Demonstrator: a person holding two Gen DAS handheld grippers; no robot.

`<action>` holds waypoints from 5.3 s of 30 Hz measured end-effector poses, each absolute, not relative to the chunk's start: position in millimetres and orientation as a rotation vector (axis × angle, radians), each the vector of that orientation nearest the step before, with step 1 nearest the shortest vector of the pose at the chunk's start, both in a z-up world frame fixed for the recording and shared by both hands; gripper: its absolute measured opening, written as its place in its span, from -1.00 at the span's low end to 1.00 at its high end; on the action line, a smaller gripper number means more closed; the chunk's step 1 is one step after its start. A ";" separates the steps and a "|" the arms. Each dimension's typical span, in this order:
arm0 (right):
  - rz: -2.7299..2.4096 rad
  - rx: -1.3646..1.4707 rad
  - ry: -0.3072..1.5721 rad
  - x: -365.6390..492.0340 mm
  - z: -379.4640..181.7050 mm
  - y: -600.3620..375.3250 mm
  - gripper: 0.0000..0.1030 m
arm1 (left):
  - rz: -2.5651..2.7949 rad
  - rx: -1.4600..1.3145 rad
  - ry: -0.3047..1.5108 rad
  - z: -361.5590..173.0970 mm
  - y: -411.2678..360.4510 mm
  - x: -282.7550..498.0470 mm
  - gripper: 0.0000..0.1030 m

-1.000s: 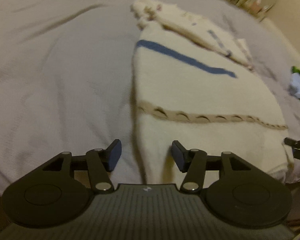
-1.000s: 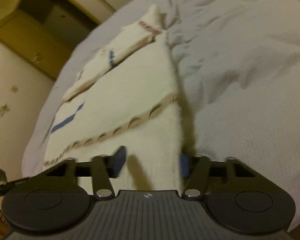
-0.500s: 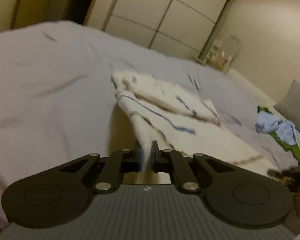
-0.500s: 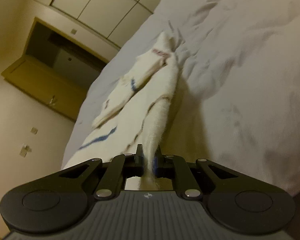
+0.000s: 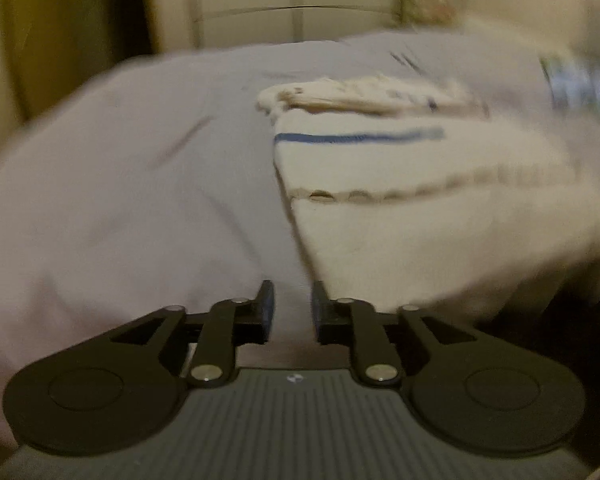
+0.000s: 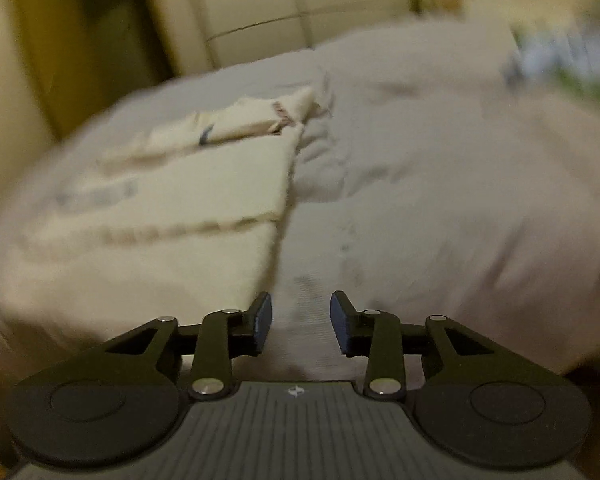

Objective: Fold clothes

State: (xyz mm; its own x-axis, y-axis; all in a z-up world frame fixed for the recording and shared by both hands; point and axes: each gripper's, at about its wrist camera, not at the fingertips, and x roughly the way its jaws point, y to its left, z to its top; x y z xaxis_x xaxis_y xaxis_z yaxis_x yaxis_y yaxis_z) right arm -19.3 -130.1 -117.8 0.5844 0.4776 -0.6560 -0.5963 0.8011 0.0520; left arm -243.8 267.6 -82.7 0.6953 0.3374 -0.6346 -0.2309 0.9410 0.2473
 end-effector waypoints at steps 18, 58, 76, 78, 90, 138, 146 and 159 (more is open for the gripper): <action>0.690 -1.159 0.109 -98.4 -212.7 -73.7 -0.07 | 0.032 1.296 0.558 -191.9 226.2 -251.7 -0.45; 0.715 -1.190 0.143 -116.8 -156.1 -79.8 -0.63 | 0.122 1.017 0.552 -139.8 221.3 -257.0 -0.87; 0.664 -1.289 0.135 -121.8 -229.6 -76.0 0.14 | 0.004 1.513 0.467 -230.7 245.6 -270.9 -0.12; 0.671 -1.273 0.103 -125.9 -229.4 -73.5 0.12 | 0.020 1.507 0.441 -229.5 244.5 -265.1 -0.12; 0.693 -1.263 -0.037 -129.4 -227.2 -65.2 -0.27 | -0.031 1.585 0.312 -230.9 245.1 -236.2 -0.14; 0.869 -0.174 0.843 181.0 -83.0 -6.2 -0.74 | 0.169 -0.114 0.775 -70.6 397.6 39.0 -0.74; 0.845 -0.254 0.542 163.7 -37.5 2.7 -0.78 | 0.205 0.015 0.530 -29.7 385.8 12.5 -0.74; 0.741 -0.256 0.525 330.2 -73.3 89.6 -0.79 | 0.338 0.037 0.569 -57.1 460.5 168.8 -0.73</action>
State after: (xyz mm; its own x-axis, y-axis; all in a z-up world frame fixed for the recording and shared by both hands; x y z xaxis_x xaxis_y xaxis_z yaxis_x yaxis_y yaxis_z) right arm 330.1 89.6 -73.3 0.6169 0.5737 -0.5388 -0.6985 0.7146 -0.0390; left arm 168.8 460.5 -57.1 0.7888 0.3243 -0.5222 -0.3041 0.9441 0.1270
